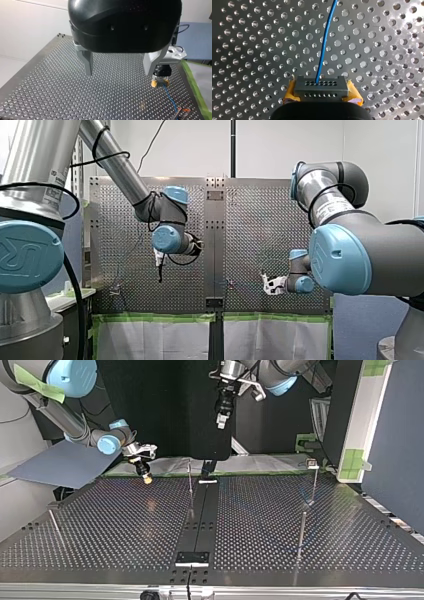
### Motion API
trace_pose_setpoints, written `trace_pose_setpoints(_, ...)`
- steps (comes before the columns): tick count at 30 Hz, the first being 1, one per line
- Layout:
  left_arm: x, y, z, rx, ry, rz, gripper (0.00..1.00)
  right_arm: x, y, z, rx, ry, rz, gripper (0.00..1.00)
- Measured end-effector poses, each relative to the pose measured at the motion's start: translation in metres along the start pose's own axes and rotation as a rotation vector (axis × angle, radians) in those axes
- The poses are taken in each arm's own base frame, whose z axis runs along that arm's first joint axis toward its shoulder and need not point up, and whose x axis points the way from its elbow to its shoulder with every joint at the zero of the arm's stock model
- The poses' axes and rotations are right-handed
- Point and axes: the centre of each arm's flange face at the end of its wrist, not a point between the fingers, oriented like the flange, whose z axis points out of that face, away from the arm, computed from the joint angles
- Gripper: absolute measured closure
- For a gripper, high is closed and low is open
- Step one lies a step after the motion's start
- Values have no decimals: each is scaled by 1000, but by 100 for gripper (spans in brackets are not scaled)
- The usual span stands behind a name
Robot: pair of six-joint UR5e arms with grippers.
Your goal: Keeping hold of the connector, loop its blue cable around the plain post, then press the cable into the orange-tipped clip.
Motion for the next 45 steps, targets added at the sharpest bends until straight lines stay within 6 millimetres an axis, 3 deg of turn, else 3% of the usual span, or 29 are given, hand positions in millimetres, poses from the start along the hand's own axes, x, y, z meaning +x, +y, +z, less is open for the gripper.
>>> trace_pose_setpoints(17, -8, 26, -60, 24, -28, -36, 0, 15, 5, -1, -3, -17, -2, 100)
trace_pose_setpoints(29, 17, 48, -88, 35, -36, -81, 0, 19, 6, -1, -5, -21, -2, 100)
trace_pose_setpoints(38, 17, 49, -89, 45, -96, -101, 0, 29, 12, 0, -29, -29, -7, 100)
trace_pose_setpoints(45, 13, 45, -85, 64, -140, -106, 0, 68, 23, -3, -52, -18, -12, 100)
